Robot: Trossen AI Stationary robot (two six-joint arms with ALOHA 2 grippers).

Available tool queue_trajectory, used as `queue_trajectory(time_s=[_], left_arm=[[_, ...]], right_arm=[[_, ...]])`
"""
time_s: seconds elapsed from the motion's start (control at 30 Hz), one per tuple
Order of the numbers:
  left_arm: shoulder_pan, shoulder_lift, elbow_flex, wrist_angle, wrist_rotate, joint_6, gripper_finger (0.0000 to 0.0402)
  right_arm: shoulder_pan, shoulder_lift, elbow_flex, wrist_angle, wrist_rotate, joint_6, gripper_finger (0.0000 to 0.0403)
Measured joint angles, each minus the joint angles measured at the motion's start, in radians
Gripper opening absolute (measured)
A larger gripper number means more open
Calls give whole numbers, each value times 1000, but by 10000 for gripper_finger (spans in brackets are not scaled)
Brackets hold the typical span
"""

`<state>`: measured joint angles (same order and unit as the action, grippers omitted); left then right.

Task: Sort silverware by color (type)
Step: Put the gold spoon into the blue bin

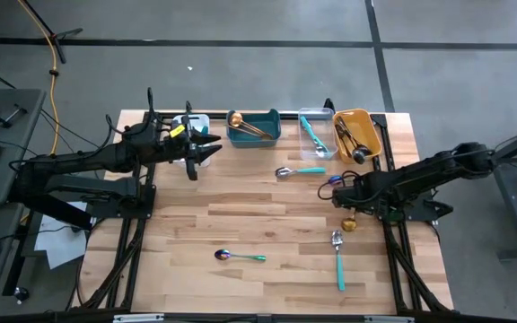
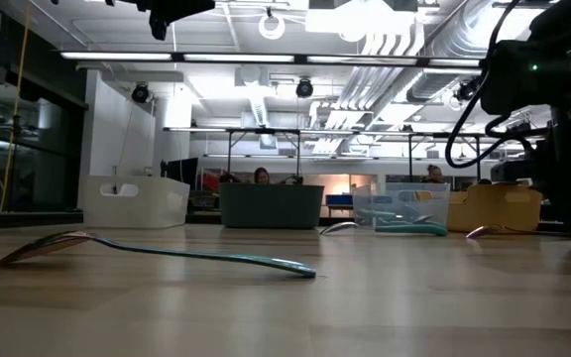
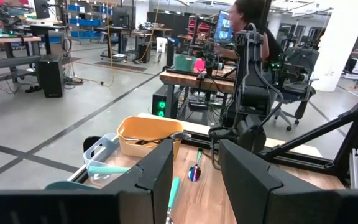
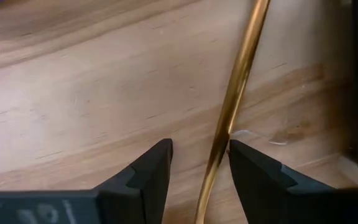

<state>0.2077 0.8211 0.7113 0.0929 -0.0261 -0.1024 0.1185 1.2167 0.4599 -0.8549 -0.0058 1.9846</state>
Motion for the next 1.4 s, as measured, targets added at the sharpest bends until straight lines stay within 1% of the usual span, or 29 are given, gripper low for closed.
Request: queue_trajectory(time_s=[0.1,0.17,0.27,0.3,0.43,0.57,0.7,0.77,0.87,0.97,1.07,1.17,1.23,1.3,1.4], left_arm=[[0,0,0,0,0,0,124],[0,0,0,0,0,0,124],[0,0,0,0,0,0,124],[0,0,0,0,0,0,124],[0,0,0,0,0,1,124],[0,0,0,0,0,0,124],[0,0,0,0,0,-1,124],[0,0,0,0,0,-1,124],[0,0,0,0,0,-3,124],[0,0,0,0,0,-9,124],[0,0,0,1,0,-9,124],[1,0,0,1,-7,-11,124],[1,0,0,1,-8,-27,124],[1,0,0,1,-8,-35,124],[1,0,0,1,-8,-35,124]], right_arm=[[0,1,0,8,-2,-10,131],[0,1,0,17,-1,-11,94],[0,1,0,24,15,-34,25],[0,1,0,21,22,-41,16],[0,2,-1,18,22,-46,29],[0,2,-1,15,23,-54,11],[0,1,-2,15,24,-55,15],[0,-7,2,9,24,-65,10],[0,-21,42,-34,42,-101,10],[0,-46,124,-99,99,-138,10],[0,-71,219,-170,199,-210,10],[0,-97,310,-161,316,-303,10],[0,-111,359,-156,368,-375,9],[0,-121,402,-130,399,-456,9],[0,-126,444,-51,410,-596,9]])
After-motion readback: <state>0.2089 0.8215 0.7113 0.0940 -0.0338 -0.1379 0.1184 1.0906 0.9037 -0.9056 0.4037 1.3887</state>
